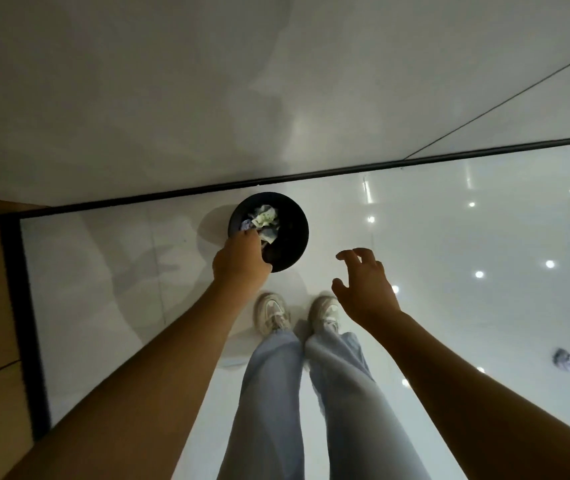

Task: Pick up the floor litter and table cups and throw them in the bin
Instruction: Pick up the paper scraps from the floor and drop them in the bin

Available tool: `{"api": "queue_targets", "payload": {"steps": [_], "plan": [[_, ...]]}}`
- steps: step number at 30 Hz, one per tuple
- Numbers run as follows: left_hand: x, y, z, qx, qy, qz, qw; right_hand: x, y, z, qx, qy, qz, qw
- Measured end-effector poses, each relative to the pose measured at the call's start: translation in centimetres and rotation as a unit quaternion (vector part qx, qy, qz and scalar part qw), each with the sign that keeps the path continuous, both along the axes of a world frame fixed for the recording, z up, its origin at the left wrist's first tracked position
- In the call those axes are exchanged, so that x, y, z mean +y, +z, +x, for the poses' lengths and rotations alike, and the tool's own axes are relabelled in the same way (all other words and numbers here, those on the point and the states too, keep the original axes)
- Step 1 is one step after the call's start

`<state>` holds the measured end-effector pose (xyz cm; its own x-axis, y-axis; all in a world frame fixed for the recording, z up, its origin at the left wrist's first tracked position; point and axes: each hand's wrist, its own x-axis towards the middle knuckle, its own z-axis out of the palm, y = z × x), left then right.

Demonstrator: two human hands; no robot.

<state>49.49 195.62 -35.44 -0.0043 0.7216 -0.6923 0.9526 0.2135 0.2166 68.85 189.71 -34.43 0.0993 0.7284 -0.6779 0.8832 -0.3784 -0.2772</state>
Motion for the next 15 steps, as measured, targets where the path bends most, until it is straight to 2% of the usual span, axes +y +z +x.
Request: {"api": "queue_targets", "payload": {"steps": [3, 8, 13, 15], "plan": [[-1.2, 1.0, 1.2, -0.034, -0.047, 0.021, 0.998, -0.7, 0.3, 0.5, 0.013, -0.032, -0.006, 0.999], [-3.9, 3.0, 5.8, -0.04, -0.172, 0.07, 0.982, -2.6, 1.0, 2.8, 0.038, -0.089, 0.008, 0.995], [-7.0, 4.1, 13.4, -0.018, -0.362, 0.091, 0.927, -6.1, 1.9, 8.8, 0.046, -0.144, 0.029, 0.988], [-8.5, 4.4, 17.1, -0.005, -0.408, 0.088, 0.909, -8.3, 2.1, 12.3, 0.047, -0.167, 0.032, 0.984]]}}
